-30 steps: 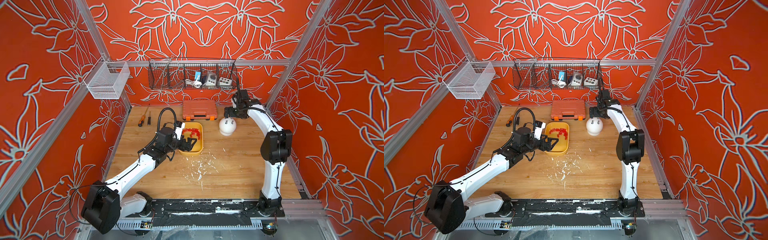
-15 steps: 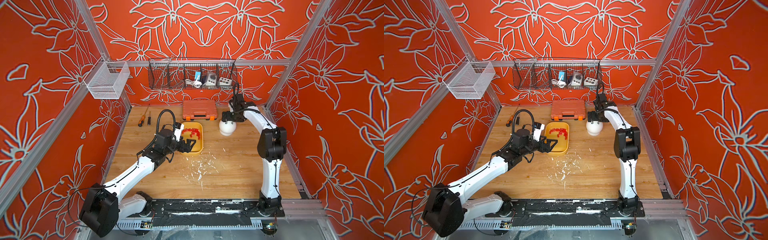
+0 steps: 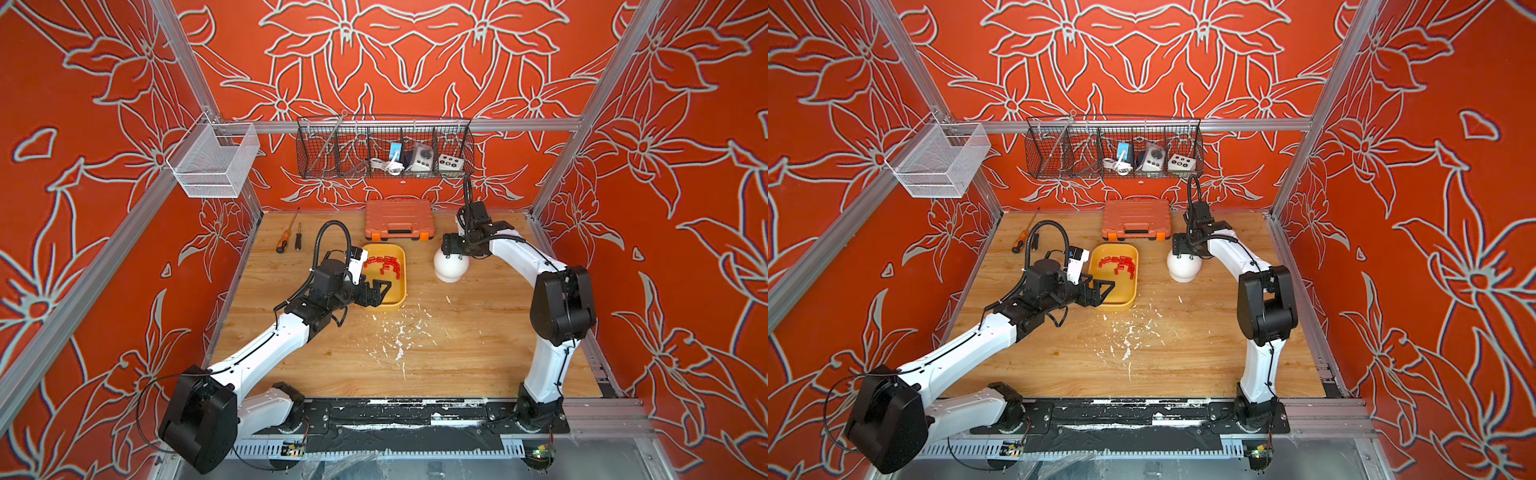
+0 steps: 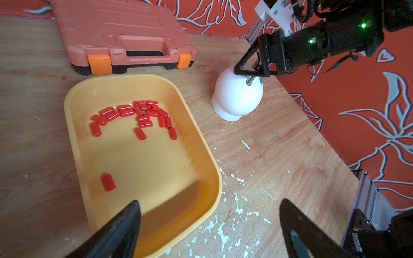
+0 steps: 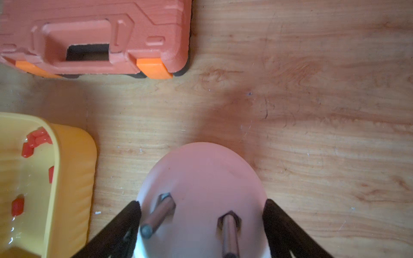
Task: Cover the protruding screws with screw protection sleeves
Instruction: Move the plastic shell to the center of the board.
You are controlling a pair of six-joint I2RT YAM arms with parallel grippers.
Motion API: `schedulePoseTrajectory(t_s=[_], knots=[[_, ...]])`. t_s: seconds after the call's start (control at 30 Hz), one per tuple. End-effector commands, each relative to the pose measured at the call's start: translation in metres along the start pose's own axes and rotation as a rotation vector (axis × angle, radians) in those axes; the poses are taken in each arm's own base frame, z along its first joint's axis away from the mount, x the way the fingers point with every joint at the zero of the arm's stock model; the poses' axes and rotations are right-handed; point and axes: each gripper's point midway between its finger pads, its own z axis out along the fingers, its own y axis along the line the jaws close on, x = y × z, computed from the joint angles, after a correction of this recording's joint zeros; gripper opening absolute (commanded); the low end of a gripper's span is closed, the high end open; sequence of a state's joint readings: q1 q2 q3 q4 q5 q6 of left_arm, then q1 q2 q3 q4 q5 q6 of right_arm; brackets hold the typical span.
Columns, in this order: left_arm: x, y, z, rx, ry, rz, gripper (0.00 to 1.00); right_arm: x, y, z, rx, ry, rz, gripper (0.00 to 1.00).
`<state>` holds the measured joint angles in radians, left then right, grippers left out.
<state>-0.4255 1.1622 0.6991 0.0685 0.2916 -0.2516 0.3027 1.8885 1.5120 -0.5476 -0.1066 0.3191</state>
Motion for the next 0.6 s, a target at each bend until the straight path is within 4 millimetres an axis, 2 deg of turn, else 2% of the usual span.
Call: schedulePoseTrajectory(t_s=[0.0, 0.2, 0.33, 0.43, 0.57], knots=[[0.001, 0.001, -0.004, -0.009, -0.016, -0.001, 0.93, 0.084, 0.005, 0.012, 0.036, 0.238, 0.016, 0.85], [0.011, 0.005, -0.008, -0.023, -0.005, -0.015, 0.93, 0.110, 0.023, 0.006, 0.017, 0.249, -0.028, 0.85], [0.016, 0.007, -0.008, -0.028, 0.005, -0.019, 0.92, 0.112, 0.029, 0.005, 0.016, 0.246, -0.060, 0.85], [0.013, 0.008, -0.007, -0.038, 0.008, -0.021, 0.92, 0.101, 0.033, 0.000, 0.009, 0.220, -0.078, 0.85], [0.001, 0.013, -0.001, -0.088, 0.034, -0.035, 0.92, 0.067, 0.043, -0.025, -0.011, 0.133, -0.114, 0.86]])
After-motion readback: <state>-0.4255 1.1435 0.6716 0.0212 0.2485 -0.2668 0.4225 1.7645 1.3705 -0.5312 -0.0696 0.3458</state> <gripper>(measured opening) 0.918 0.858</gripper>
